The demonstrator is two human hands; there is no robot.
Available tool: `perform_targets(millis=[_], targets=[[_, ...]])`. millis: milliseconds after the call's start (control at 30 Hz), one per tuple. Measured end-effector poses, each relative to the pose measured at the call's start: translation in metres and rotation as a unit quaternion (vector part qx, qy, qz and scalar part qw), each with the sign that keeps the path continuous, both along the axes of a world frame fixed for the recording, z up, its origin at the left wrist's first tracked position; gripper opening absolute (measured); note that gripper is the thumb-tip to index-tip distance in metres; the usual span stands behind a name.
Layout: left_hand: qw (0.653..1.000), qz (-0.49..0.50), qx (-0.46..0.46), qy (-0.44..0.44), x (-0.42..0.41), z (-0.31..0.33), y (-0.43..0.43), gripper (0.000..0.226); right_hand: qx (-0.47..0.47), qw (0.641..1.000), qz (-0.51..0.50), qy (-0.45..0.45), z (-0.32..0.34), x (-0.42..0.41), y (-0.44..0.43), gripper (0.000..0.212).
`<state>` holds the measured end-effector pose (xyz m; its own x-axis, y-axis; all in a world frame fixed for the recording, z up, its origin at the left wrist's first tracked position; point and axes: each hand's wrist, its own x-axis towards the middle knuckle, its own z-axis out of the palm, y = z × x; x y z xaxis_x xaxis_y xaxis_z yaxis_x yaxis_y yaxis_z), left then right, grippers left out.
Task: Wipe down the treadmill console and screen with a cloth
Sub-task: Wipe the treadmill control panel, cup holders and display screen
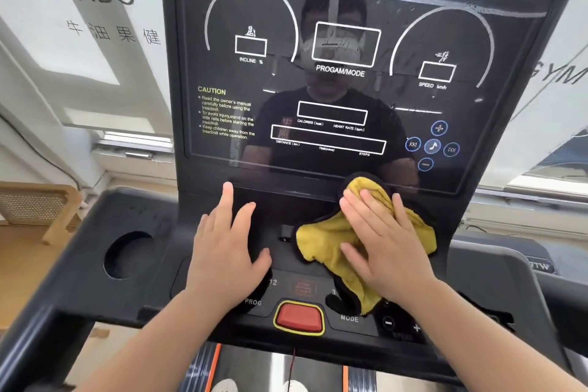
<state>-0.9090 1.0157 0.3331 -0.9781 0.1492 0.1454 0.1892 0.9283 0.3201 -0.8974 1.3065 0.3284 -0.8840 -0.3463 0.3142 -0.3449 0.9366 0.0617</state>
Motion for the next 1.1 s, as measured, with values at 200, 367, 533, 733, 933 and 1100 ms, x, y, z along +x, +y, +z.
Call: perform_targets(millis=[200,367,533,733,933,1100], targets=[[0.998,-0.011,0.054,0.006,-0.004,0.005,-0.011,0.035,0.023,0.998,0.05,-0.025,0.005,-0.019,-0.061,0.072],[0.999,-0.017,0.05,0.007,-0.008,0.008,-0.02,0.03,0.033,0.991,0.12,-0.044,0.015,-0.048,-0.125,0.071],[0.998,-0.008,0.054,0.013,-0.01,0.012,-0.021,0.024,-0.006,0.994,0.106,-0.026,0.011,-0.038,-0.113,0.071],[0.996,-0.002,0.082,0.03,-0.01,0.011,-0.014,0.025,-0.059,0.998,0.008,0.033,0.005,-0.002,-0.037,0.066],[0.995,-0.019,0.092,0.025,-0.01,0.009,-0.018,0.026,-0.09,0.99,-0.1,0.05,0.003,0.015,-0.032,0.066],[0.993,-0.033,0.109,0.011,-0.01,0.013,-0.026,0.036,-0.074,0.996,-0.034,0.046,0.011,-0.005,-0.094,0.069]])
